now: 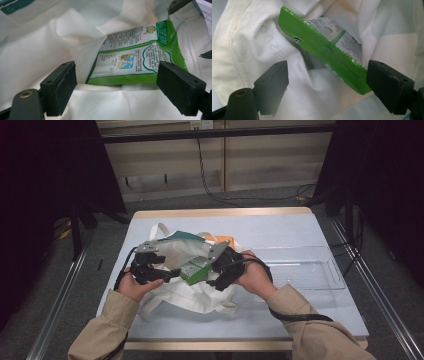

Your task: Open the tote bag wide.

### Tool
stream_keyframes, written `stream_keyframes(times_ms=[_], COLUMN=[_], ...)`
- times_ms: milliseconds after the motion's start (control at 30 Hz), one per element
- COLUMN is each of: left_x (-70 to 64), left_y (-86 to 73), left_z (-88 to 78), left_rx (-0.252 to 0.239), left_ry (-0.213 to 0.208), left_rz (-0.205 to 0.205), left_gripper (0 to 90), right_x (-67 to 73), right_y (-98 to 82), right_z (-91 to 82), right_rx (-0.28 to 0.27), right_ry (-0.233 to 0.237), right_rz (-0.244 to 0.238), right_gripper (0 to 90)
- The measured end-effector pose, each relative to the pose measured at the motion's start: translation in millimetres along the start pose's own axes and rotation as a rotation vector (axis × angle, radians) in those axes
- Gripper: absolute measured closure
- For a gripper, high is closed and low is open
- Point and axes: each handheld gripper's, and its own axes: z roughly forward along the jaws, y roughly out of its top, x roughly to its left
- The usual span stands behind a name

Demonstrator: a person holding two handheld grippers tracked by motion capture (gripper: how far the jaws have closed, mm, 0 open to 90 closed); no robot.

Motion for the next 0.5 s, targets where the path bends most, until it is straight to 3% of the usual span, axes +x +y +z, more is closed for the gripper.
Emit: stream_keyframes(times_ms=[500], left_x=[0.4], left_y=[-2.4], left_z=[2.2], left_rx=[0.005], left_ry=[-0.007], left_rz=[-0.001], left_gripper=[16.5], right_x=[-3.6], right_y=[5.1], right_z=[19.6], right_rx=[0.037], right_ry=[-0.019], right_rz=[-0.032], right_gripper=[19.4])
